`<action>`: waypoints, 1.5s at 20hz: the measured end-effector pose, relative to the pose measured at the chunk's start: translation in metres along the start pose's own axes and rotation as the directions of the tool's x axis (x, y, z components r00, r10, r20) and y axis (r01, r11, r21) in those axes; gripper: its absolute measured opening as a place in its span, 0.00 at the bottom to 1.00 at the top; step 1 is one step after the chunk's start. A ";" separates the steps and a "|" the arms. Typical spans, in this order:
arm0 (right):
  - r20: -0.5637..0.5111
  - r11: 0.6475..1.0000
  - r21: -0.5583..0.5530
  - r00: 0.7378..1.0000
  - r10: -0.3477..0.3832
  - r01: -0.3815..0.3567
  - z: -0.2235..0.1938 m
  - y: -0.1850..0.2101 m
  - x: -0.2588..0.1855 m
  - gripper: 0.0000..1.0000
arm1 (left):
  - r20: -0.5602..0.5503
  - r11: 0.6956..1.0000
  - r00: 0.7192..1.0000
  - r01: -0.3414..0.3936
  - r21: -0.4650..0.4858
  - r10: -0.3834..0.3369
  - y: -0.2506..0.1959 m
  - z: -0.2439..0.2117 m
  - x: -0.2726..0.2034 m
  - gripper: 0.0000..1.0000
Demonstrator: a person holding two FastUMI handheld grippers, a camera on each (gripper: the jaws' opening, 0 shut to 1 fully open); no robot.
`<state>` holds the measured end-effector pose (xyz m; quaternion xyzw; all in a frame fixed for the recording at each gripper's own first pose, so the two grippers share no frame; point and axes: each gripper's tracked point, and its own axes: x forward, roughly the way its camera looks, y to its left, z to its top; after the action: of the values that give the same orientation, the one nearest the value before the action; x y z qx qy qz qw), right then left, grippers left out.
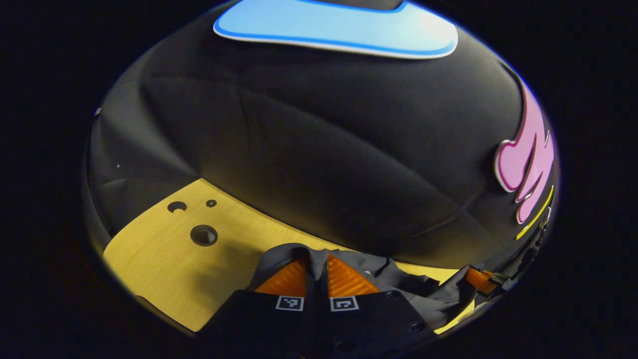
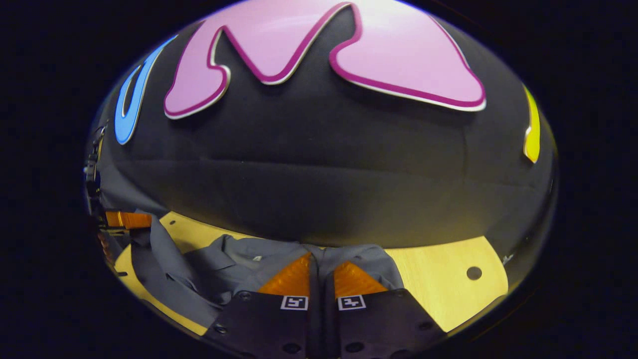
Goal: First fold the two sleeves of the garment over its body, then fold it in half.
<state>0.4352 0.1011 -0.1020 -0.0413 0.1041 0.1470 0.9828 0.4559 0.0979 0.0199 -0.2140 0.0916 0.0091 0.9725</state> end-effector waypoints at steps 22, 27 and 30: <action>0.133 0.991 0.013 0.982 -0.133 0.133 0.046 -0.020 -0.191 0.98 | 0.220 0.977 0.974 0.002 0.214 -0.051 -0.061 0.064 -0.206 0.96; 0.173 0.987 0.032 0.972 -0.160 0.157 0.061 -0.014 -0.262 0.98 | 0.248 0.945 0.966 -0.015 0.327 -0.071 -0.066 0.049 -0.279 0.96; 0.179 0.982 0.072 0.967 -0.184 0.174 0.059 -0.010 -0.299 0.98 | 0.249 0.948 0.964 0.009 0.319 -0.093 -0.072 0.034 -0.315 0.96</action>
<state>0.1699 0.0145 0.0212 -0.0095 0.0126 0.0578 0.9982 0.1562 0.0535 0.1373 -0.0554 -0.0423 -0.0031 0.9976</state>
